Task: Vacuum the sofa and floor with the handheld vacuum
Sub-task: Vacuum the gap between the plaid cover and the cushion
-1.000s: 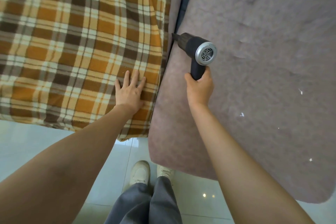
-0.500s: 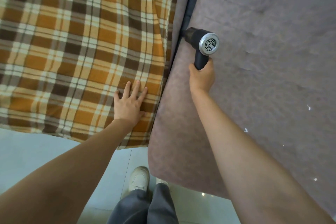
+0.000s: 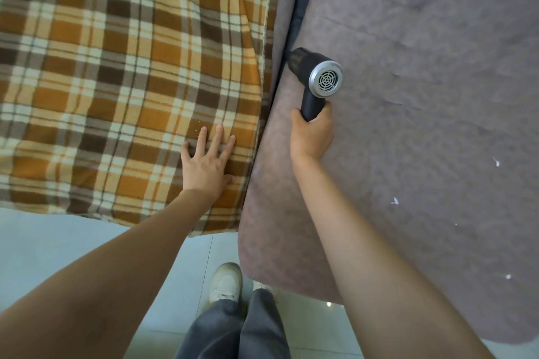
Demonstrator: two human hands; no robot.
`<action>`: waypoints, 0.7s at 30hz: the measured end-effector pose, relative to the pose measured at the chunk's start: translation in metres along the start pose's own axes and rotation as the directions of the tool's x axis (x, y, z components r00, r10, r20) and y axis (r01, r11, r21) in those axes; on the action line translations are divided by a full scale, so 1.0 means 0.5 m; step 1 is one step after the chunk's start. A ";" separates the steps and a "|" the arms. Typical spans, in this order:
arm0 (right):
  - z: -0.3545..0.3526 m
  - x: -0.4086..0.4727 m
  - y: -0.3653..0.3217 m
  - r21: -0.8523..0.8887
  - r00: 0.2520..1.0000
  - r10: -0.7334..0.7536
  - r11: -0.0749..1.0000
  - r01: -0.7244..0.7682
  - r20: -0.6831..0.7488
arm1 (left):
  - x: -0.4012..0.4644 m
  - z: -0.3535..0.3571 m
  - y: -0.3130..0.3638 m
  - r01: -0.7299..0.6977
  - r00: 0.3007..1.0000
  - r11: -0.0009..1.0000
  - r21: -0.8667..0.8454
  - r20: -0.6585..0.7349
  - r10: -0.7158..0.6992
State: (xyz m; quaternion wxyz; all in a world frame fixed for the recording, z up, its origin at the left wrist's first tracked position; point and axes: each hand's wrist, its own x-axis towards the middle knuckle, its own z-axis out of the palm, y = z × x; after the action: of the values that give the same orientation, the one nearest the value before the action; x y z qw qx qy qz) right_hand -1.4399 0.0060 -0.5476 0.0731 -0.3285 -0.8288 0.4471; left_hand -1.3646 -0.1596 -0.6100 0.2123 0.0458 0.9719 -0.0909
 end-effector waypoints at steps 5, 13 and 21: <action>-0.029 -0.044 0.015 0.010 1.000 0.005 1.000 -0.004 -0.014 | -0.004 0.000 0.002 -0.006 1.000 1.000 0.001 0.003 0.006; -0.071 -0.140 0.058 0.038 0.999 0.026 0.999 -0.027 0.019 | -0.019 0.002 0.002 -0.041 0.999 0.999 -0.028 0.023 0.042; -0.099 -0.206 0.078 0.052 0.998 0.047 0.997 -0.049 0.030 | -0.059 0.035 0.007 -0.056 0.998 0.997 -0.043 -0.001 0.056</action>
State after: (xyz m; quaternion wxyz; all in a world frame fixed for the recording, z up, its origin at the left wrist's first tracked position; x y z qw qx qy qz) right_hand -1.3212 -0.0076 -0.5315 0.0592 -0.3399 -0.8094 0.4752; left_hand -1.3304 -0.1612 -0.6137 0.2157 0.0686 0.9719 -0.0639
